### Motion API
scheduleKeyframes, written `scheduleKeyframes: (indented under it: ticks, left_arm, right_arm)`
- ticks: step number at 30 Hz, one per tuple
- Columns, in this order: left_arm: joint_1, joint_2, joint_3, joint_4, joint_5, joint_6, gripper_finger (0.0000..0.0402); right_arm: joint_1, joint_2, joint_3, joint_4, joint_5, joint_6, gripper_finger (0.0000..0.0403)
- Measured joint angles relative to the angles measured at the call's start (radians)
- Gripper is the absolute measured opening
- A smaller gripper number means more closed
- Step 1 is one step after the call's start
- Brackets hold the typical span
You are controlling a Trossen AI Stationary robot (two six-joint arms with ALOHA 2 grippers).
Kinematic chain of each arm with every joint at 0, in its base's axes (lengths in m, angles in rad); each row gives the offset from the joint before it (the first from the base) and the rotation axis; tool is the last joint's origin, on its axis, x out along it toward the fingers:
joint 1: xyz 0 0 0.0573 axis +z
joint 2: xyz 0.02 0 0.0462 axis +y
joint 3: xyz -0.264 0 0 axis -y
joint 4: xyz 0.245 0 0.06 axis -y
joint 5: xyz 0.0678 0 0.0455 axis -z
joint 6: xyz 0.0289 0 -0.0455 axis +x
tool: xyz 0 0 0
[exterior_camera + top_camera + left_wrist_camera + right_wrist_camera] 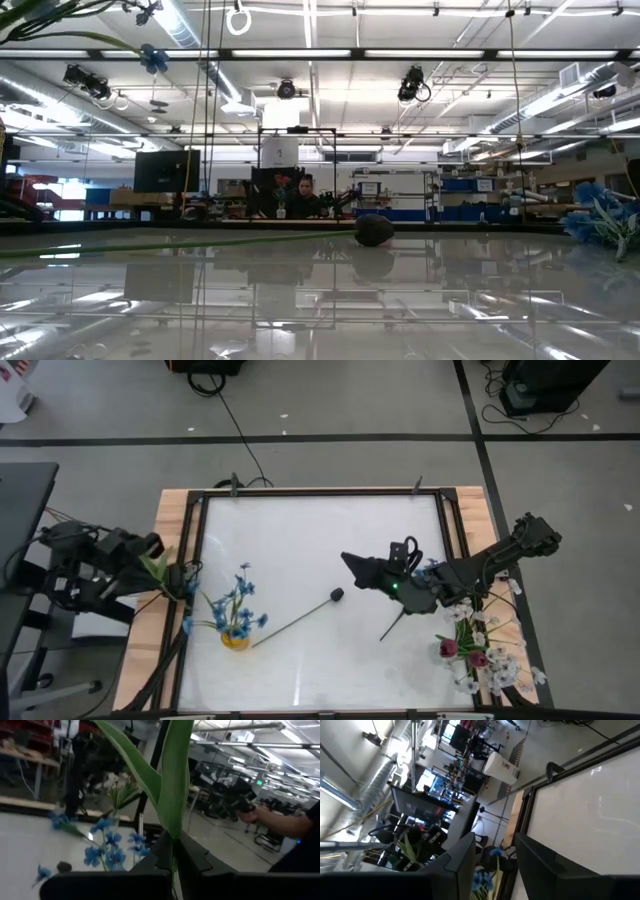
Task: Sort flowers into vase by color
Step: Put the top black tulip into the yellow vase
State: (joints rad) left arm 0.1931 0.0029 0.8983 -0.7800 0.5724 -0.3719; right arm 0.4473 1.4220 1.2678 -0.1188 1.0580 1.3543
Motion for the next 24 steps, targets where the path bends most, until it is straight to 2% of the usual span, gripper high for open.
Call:
scheduleKeyframes:
  ticks: [3,7,11,16,24]
  left_arm:
    - [0.016,0.002,-0.018,0.029,0.049,-0.004,0.0014]
    - [0.055,0.002,-0.107,0.128,0.104,-0.072,0.0014]
    - [0.095,0.001,-0.211,0.321,0.185,-0.167,0.0014]
    - [0.109,0.000,-0.312,0.552,0.197,-0.240,0.0014]
    - [0.093,0.002,-0.431,0.587,0.195,-0.271,0.0014]
  right_arm:
    - [0.000,0.000,0.000,0.006,-0.002,-0.001,0.0148]
    - [0.000,0.000,0.000,0.014,-0.005,-0.012,0.0148]
    - [0.000,0.000,0.000,0.012,-0.008,-0.025,0.0148]
    - [0.000,0.000,0.000,0.004,-0.013,-0.032,0.0148]
    - [0.000,0.000,0.000,-0.013,-0.039,-0.035,0.0148]
